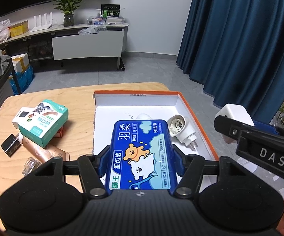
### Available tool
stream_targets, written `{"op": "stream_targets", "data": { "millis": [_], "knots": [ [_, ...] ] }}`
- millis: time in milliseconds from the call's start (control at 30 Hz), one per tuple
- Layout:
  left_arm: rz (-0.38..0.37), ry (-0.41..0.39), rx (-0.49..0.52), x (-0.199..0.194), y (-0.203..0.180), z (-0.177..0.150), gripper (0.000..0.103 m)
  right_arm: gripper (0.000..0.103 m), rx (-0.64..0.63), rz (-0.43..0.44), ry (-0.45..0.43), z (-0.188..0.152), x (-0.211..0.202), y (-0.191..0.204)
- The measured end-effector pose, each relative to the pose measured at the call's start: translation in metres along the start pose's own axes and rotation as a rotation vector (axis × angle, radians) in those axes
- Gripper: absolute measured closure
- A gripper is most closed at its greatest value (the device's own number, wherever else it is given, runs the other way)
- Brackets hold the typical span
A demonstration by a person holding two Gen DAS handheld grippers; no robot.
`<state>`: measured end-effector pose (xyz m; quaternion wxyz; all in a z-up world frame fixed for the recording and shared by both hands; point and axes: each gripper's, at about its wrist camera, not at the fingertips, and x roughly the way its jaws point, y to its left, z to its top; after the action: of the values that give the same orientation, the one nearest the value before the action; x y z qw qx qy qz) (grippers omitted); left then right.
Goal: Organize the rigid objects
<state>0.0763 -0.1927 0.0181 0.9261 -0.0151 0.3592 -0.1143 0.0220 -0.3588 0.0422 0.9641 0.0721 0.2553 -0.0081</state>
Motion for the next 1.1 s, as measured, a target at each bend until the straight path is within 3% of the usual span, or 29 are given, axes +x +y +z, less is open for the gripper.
{"op": "stream_targets", "data": {
  "millis": [1100],
  "knots": [
    [-0.004, 0.015, 0.003, 0.0048, -0.0024, -0.0021, 0.040, 0.033, -0.002, -0.003, 0.017, -0.0018, 0.0086, -0.0008]
  ]
}}
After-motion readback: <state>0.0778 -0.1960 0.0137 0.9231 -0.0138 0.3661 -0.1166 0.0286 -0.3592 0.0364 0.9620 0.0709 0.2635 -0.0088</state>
